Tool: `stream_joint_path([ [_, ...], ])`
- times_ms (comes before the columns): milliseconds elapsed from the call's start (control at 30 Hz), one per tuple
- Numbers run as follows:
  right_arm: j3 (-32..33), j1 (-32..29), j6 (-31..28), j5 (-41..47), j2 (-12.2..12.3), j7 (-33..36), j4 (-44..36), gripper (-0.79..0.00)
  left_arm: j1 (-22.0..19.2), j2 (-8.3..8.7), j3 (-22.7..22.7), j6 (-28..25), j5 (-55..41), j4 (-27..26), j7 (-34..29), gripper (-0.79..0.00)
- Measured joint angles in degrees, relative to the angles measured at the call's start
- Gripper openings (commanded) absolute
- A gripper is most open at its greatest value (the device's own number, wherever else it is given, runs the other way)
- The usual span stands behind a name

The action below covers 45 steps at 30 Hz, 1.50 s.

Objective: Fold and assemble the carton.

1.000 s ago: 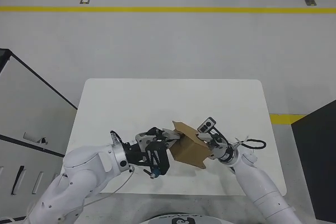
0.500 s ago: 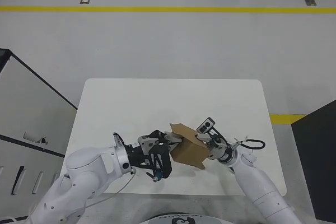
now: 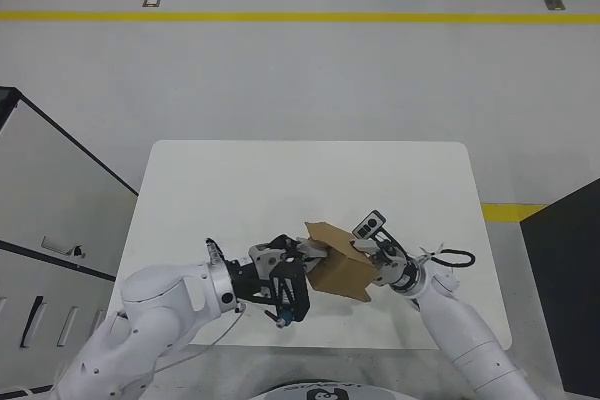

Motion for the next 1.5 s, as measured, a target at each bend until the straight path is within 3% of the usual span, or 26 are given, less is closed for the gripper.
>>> stream_joint_path([
  [1500,1.72,-1.07,0.33,0.17,0.46,0.66,-0.06,-0.785,-1.80,-0.40,1.41,1.15,-1.14,0.00,-2.12,-0.785],
])
